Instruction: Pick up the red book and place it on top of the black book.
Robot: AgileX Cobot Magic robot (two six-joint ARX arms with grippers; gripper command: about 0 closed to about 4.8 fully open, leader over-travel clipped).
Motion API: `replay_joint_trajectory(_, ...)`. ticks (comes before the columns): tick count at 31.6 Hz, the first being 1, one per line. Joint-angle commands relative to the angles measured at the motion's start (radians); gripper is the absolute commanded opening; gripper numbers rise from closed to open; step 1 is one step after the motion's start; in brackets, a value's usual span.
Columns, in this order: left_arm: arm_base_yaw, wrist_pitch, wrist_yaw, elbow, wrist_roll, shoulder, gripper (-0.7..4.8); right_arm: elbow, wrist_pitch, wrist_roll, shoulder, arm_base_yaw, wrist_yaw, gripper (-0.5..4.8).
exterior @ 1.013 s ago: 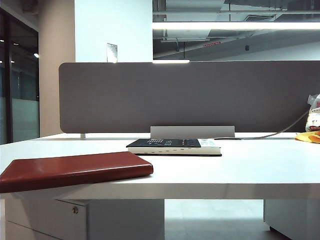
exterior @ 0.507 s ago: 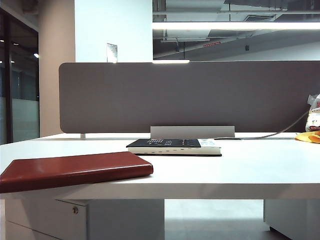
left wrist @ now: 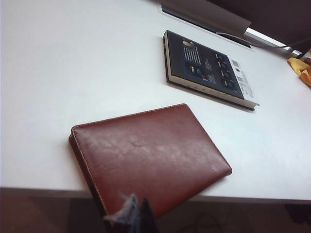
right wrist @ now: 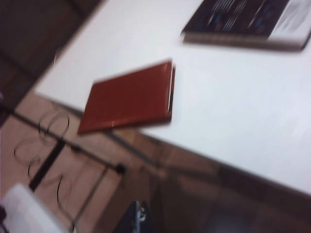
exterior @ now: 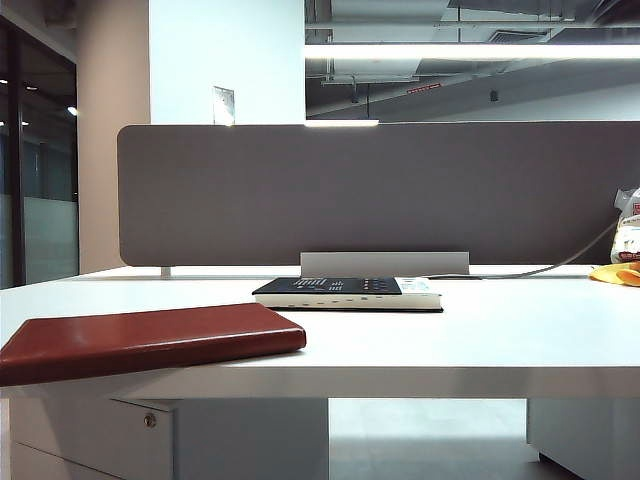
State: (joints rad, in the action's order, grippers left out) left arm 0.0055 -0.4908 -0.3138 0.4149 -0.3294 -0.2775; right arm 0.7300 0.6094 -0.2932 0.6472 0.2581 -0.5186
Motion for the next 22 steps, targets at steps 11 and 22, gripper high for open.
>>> replay_joint_trajectory(11,-0.002,-0.015,-0.102,0.002,-0.023,-0.123,-0.06,0.014,-0.087,-0.006,0.110,0.208,0.125,-0.03)
replay_joint_trajectory(22,-0.001,0.062,-0.136,-0.002,-0.073,-0.289,-0.03,0.014,-0.090,-0.006,0.110,0.208,0.124,-0.03)
